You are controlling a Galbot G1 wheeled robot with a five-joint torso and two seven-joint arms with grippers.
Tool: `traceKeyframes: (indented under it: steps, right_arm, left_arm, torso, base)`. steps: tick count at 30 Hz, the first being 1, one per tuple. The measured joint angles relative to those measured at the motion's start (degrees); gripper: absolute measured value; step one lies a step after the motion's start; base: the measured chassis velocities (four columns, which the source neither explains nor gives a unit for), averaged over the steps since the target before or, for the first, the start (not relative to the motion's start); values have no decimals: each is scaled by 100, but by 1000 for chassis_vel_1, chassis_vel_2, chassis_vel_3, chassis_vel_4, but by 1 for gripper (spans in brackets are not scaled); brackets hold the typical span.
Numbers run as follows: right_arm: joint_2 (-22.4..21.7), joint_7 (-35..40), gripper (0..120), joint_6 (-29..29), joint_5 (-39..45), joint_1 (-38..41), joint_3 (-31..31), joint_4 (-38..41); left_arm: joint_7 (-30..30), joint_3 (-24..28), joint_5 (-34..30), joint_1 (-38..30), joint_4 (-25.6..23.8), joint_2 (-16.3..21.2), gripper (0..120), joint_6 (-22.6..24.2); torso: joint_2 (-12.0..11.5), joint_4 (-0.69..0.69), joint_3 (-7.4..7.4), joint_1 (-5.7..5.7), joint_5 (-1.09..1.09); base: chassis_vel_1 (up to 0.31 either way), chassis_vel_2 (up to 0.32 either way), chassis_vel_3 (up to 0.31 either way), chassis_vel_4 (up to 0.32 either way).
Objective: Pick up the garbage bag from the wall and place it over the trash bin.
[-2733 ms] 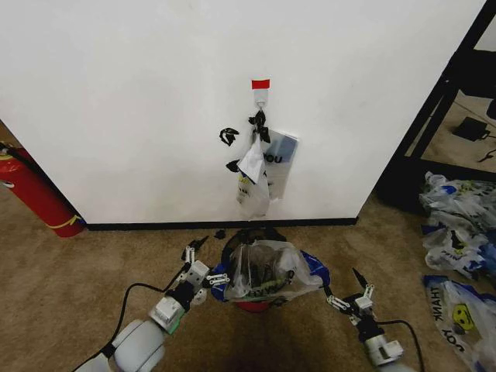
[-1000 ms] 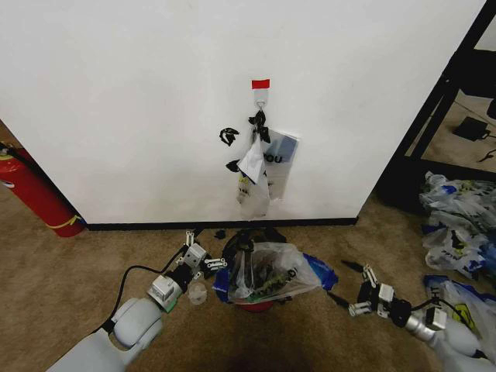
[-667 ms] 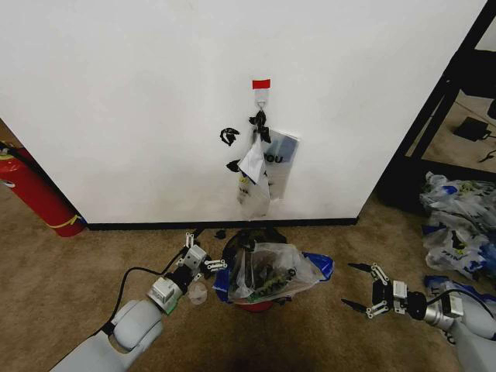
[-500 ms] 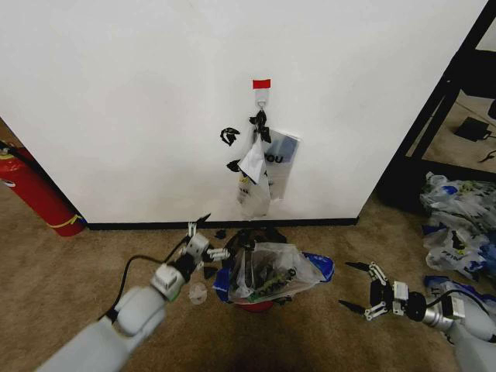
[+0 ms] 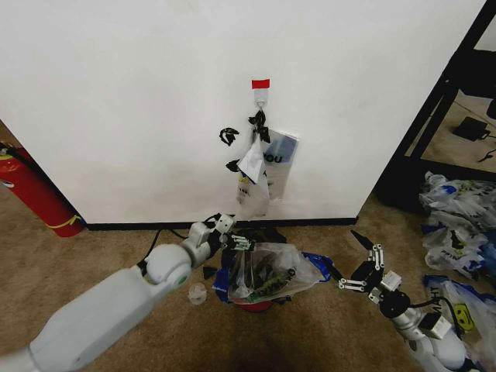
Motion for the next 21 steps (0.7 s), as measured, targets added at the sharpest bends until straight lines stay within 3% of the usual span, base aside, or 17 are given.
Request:
traceKeyframes:
  steps: [5,9,16,17,18,21]
  right_arm:
    - [74,-23,100,55,-56,-50,30,-45]
    - [126,-43,100,106,-121,-103,30,-51]
    - [191,-74,100,209,-182,-201,41,-76]
    - [197,-76,100,222,-183,-211,50,-79]
    - [199,-77,100,226,-183,-213,54,-81]
    - [211,-83,100,251,-190,-222,73,-99]
  left_arm:
    - [-621,194,-385,-360,169,-275,100,979]
    - [-914,256,-573,-516,281,-427,97,1254]
    - [-1443,322,-901,-618,311,-563,81,1346]
    - [-1502,331,-920,-617,316,-573,72,1346]
    - [-1526,334,-928,-617,318,-577,72,1346]
    - [-1731,337,-1022,-572,338,-604,57,1333]
  torso:
    - [0,0,0,0,0]
    - [0,-1,0,0,0]
    - [0,-1,0,0,1]
    - [0,-1,0,0,0]
    - [0,-1,0,0,0]
    - [0,0,0,0,1]
  base:
    - [0,0,0,0]
    - [0,0,0,0]
    - [0,0,0,0]
    - [0,0,0,0]
    - [0,0,0,0]
    - [0,0,0,0]
